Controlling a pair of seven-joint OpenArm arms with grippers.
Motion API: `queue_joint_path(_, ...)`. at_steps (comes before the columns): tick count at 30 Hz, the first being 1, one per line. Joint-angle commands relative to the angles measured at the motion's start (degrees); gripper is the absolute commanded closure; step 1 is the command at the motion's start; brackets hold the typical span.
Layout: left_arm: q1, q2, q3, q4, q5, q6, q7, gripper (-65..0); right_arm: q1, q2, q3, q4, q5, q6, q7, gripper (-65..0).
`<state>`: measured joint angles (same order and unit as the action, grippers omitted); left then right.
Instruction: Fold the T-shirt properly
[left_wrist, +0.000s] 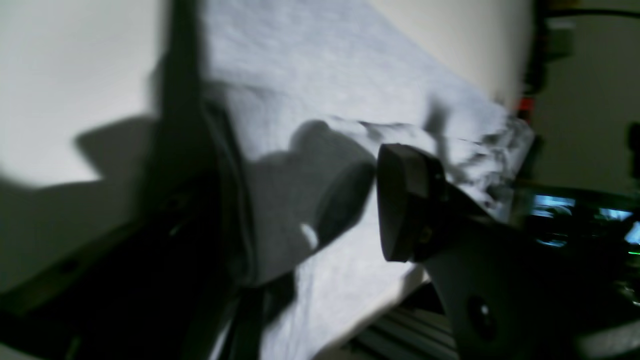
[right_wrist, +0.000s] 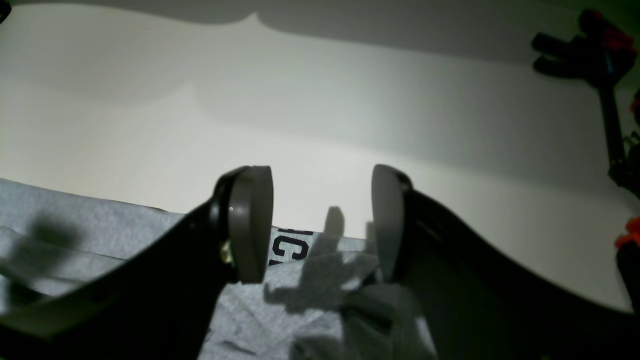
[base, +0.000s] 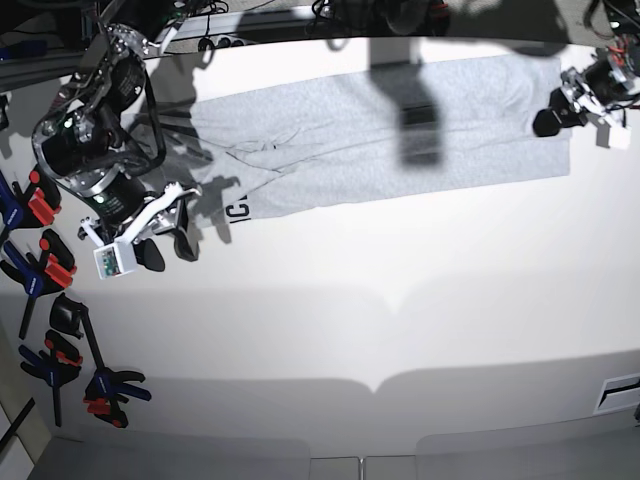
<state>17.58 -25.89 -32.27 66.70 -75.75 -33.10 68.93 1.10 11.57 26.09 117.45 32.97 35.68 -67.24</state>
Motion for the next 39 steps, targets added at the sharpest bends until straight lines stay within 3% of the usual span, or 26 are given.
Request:
queue_joint_path(1, 0.3, -0.2, 0.1, -0.6, 2.7, -0.1, 1.8, -34.9, 0.9, 0.6, 0.2, 1.3, 0.7, 0.5, 1.2, -30.2)
queue_joint_path(7, 0.3, 0.3, 0.1, -1.9, 2.8, -3.6, 1.2, -32.2, 0.9, 0.7, 0.2, 1.4, 2.2, 0.5, 1.1, -30.2)
queue_joint_path(9, 0.2, 0.3, 0.1, -1.9, 2.8, -3.6, -0.8, -24.0, 0.9, 0.6, 0.2, 1.4, 2.2, 0.5, 1.1, -30.2)
queue_joint_path(12, 0.2, 0.1, 0.1, -1.9, 2.8, -3.7, -6.1, 0.0, 0.9, 0.6, 0.2, 1.4, 2.2, 0.5, 1.1, -30.2)
queue_joint_path(14, 0.0, -0.6, 0.1, -1.7, 2.8, -3.7, -8.7, 0.0, 0.9, 0.7, 0.2, 1.4, 2.2, 0.5, 1.1, -30.2)
queue_joint_path(23, -6.0, -6.7, 0.0, 2.3, 10.5, -3.7, -8.8, 0.0, 0.9, 0.6, 0.2, 1.4, 2.2, 0.5, 1.2, -30.2)
queue_joint_path(27, -8.0, -8.0, 0.1, 7.8, 12.4, -3.7, -8.5, 0.0, 0.9, 0.6, 0.2, 1.4, 2.2, 0.5, 0.9, -30.2)
queue_joint_path(31, -9.1, -8.3, 0.1, 16.5, 19.4, -3.2, -8.4, 0.0, 0.9, 0.6, 0.2, 1.4, 2.2, 0.5, 0.7, -30.2)
queue_joint_path(35, -9.1, -8.2, 0.1, 26.4, 25.7, 4.0, -8.4, 0.0, 0.9, 0.6, 0.2, 1.4, 2.2, 0.5, 0.8, -30.2)
queue_joint_path(39, -8.9, -6.3, 0.1, 35.4, 28.5, 8.3, -7.3, 0.0, 0.9, 0.6, 0.2, 1.4, 2.2, 0.5, 0.8, -30.2)
